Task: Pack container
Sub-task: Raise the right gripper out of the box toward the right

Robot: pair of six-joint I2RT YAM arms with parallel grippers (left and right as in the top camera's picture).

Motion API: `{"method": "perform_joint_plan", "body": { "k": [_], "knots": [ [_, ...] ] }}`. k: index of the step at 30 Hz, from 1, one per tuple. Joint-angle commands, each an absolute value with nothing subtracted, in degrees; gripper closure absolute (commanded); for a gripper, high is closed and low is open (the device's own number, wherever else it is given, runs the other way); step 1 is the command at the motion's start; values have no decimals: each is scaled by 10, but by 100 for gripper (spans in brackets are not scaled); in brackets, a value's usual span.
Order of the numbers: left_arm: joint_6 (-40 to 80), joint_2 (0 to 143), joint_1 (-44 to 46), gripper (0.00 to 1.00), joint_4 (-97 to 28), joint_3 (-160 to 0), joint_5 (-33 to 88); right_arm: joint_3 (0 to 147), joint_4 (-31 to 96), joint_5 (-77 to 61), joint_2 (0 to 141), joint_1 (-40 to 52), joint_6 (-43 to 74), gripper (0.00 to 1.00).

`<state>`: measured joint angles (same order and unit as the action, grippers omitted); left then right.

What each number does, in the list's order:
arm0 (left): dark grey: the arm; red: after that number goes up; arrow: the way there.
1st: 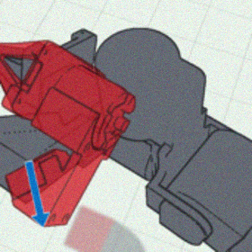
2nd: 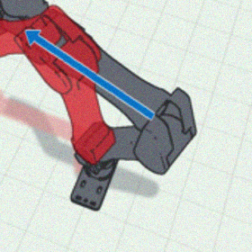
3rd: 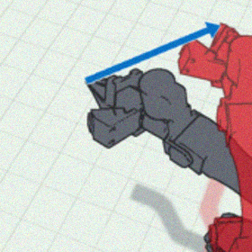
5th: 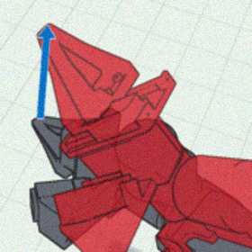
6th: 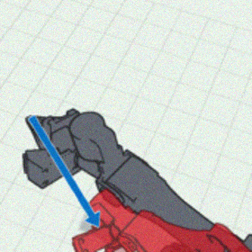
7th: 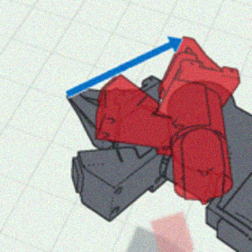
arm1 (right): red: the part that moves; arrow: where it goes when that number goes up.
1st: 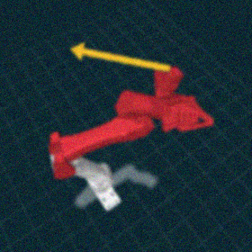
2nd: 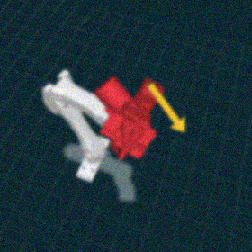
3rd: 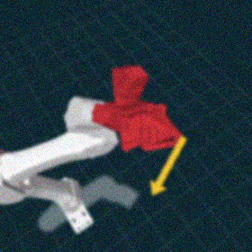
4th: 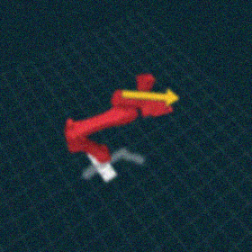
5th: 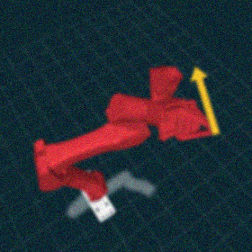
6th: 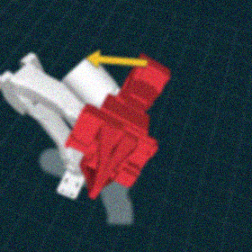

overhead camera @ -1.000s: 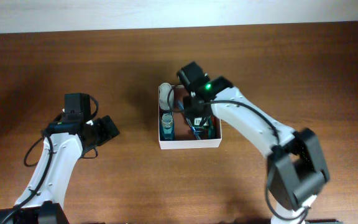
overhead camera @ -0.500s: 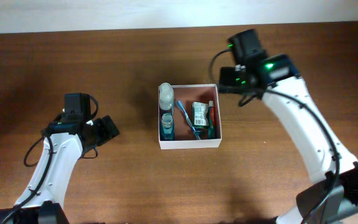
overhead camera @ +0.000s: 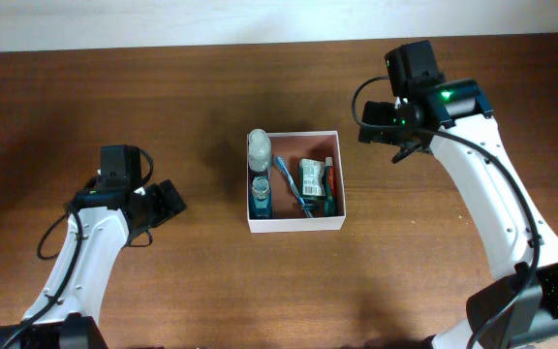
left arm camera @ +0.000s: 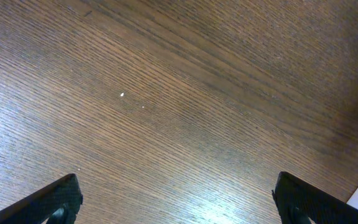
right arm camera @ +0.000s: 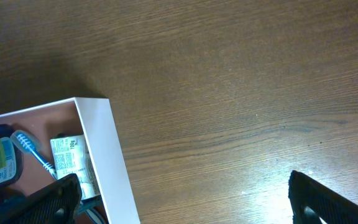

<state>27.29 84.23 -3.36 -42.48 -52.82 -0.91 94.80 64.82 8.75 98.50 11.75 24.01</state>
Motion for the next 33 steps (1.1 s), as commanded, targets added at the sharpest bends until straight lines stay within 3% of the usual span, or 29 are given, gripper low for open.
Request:
{"method": "perform_joint_plan", "body": {
  "k": [1, 23, 33],
  "knots": [
    [272, 847, -35, 0, -425, -529, -13, 952, 649, 86, 975, 116, 243, 2],
    [272, 847, -35, 0, -425, -529, -13, 952, 649, 86, 974, 116, 243, 2],
    [272, 847, -35, 0, -425, -529, -13, 951, 650, 86, 876, 116, 243, 2]
  ]
}}
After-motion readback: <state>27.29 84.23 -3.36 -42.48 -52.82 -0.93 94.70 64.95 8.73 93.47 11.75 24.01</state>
